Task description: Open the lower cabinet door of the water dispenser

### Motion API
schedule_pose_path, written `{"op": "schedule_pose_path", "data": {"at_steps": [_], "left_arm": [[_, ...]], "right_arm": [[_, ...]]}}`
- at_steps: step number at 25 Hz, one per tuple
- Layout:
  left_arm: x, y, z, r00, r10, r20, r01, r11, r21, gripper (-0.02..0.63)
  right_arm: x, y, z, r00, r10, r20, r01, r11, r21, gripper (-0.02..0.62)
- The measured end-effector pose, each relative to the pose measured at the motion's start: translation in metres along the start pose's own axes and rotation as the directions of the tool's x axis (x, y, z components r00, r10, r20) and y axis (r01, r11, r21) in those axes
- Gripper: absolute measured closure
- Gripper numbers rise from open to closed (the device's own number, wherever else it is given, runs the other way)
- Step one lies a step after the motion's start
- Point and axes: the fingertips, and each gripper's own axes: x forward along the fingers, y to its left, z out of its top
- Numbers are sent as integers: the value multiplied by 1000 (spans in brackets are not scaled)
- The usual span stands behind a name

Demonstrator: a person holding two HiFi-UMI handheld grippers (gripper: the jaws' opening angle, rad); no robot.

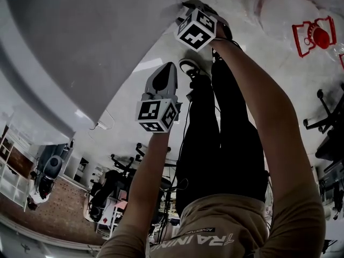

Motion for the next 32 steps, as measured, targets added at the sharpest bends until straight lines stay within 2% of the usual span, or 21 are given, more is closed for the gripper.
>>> {"op": "schedule_pose_path", "data": {"at_steps": [5, 8, 10, 14, 17, 22, 25, 27, 29, 32], "left_arm": [[-6, 2, 1, 1000, -2, 4, 2, 1000, -14, 615], [-5, 1, -3, 1000, -6, -2, 6, 1000, -7, 615], [-5, 3, -7, 1000, 3, -9, -3, 1000, -2, 615], [-12, 11, -12, 999, 28, -20, -28, 1000, -8, 615], [-23, 16, -16, 999, 50, -19, -50, 999, -17, 615], [-41, 26, -31, 992, 120, -29, -121, 990, -70, 615], [-55, 26, -37, 989, 147, -29, -149, 985, -92, 615], [-61, 26, -37, 987, 160, -22, -161, 981, -105, 615], [-66, 23, -36, 985, 171, -5, -170, 978, -121, 615], [-76, 18, -36, 984, 179, 22, -174, 973, -152, 615]], "right_arm": [[-3, 5, 4, 1000, -12, -12, 12, 1000, 22, 399], [-7, 11, -10, 999, -13, -34, 13, 1000, 11, 414], [-11, 22, -22, 999, -1, -37, 1, 1000, 8, 442], [-15, 50, -38, 999, 29, -27, -26, 996, 81, 442], [-19, 79, -52, 996, 76, -49, -71, 993, 97, 440], [-28, 116, -70, 989, 124, -79, -123, 992, 19, 446], [-40, 121, -66, 991, 114, -73, -118, 992, -49, 444], [-40, 117, -60, 993, 94, -75, -103, 988, -117, 418], [-35, 109, -55, 993, 77, -93, -92, 980, -177, 393], [-27, 109, -54, 986, 85, -146, -123, 953, -278, 393]]}}
